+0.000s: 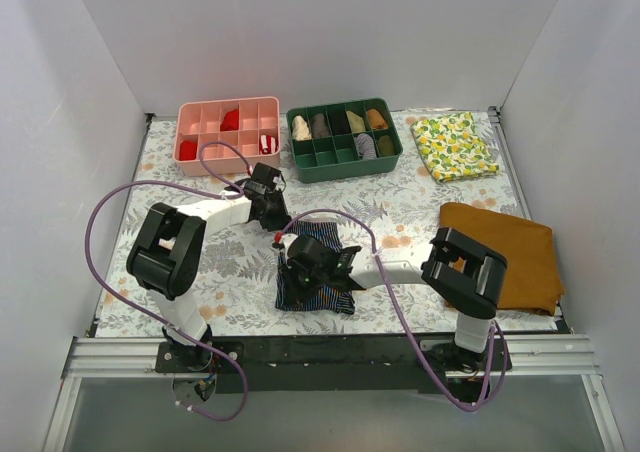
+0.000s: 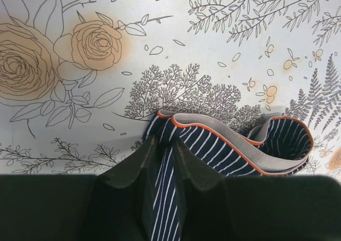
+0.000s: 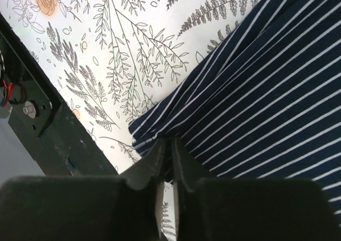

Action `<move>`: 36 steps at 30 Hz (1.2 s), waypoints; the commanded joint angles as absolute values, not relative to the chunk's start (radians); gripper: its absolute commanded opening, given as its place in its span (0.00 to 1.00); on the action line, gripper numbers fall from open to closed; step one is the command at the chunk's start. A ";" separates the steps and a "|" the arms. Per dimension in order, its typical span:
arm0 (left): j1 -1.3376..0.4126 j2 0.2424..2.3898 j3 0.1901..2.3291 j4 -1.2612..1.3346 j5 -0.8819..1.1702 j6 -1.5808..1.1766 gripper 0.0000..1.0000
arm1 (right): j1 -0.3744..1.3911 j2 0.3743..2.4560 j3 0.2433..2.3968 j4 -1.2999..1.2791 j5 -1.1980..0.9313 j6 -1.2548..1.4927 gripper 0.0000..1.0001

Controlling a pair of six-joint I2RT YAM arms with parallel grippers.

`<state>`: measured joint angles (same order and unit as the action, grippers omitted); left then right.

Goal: Roll the underwear

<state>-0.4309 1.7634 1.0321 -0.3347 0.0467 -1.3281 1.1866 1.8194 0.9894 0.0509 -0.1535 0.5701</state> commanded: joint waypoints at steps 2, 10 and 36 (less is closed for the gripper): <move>-0.422 1.730 1.057 -0.350 0.018 -1.298 0.27 | 1.200 1.718 0.966 -0.011 -0.094 0.525 0.25; -0.419 1.684 1.123 -0.397 0.012 -1.285 0.43 | 1.174 1.490 0.930 0.025 0.037 0.503 0.67; -0.417 1.476 0.845 -0.287 0.353 -1.371 0.22 | 0.669 1.566 0.961 -0.009 -0.222 0.480 0.01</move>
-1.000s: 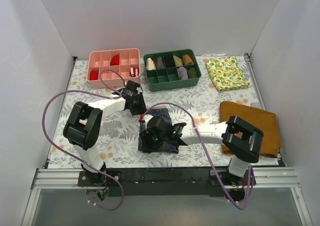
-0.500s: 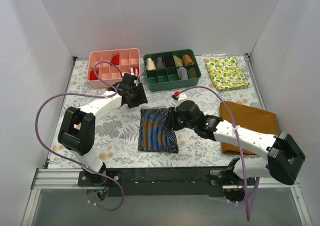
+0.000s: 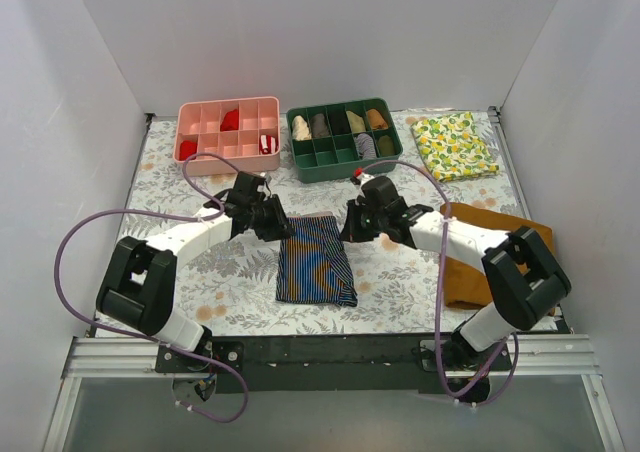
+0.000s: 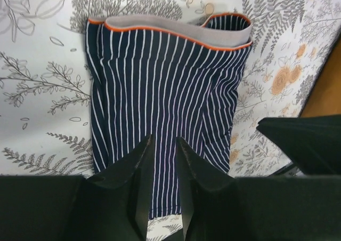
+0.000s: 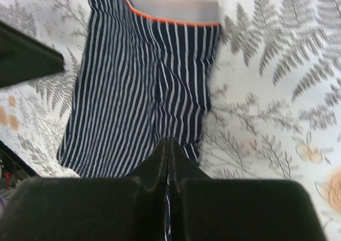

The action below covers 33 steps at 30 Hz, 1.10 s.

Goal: Roll the underwear

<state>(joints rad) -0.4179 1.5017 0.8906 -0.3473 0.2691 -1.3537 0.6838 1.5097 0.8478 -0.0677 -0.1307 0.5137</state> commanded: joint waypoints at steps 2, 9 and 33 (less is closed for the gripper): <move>-0.420 1.483 0.830 -0.266 0.364 -1.376 0.21 | 0.664 1.614 0.997 -0.011 -0.245 0.474 0.01; -0.425 1.526 0.781 -0.235 0.356 -1.373 0.19 | 0.655 1.732 1.103 -0.009 -0.294 0.462 0.01; -0.425 1.586 0.690 -0.195 0.291 -1.347 0.14 | 0.583 1.935 1.203 0.018 -0.301 0.411 0.01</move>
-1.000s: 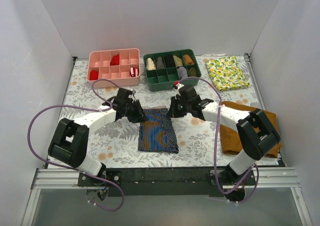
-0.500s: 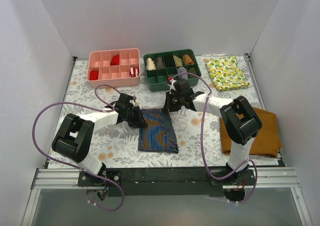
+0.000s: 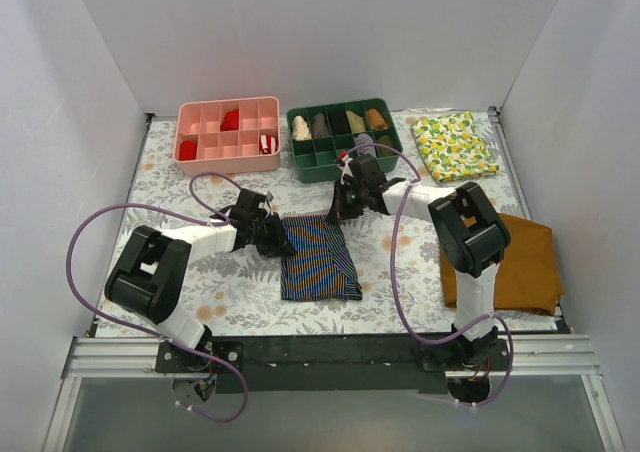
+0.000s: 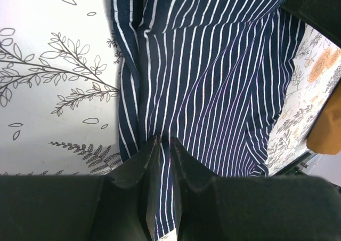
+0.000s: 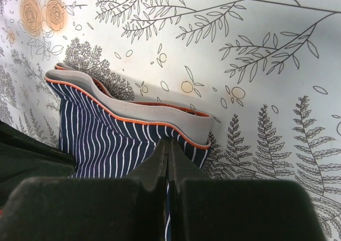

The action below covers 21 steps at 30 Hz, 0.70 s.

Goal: Roll the underwear

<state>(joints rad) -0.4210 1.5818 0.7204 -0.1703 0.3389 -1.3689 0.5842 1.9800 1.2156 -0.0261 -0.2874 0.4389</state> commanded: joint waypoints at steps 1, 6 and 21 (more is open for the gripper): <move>-0.425 1.583 0.693 -0.193 0.291 -1.347 0.14 | 0.583 1.898 1.195 0.035 -0.310 0.411 0.01; -0.425 1.562 0.703 -0.201 0.287 -1.347 0.15 | 0.584 1.841 1.212 0.075 -0.388 0.406 0.02; -0.425 1.534 0.730 -0.232 0.276 -1.350 0.15 | 0.638 1.953 1.279 0.063 -0.433 0.446 0.01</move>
<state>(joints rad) -0.4221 1.5692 0.7189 -0.1787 0.3229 -1.3685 0.6189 1.9392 1.2434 0.0269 -0.4103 0.4297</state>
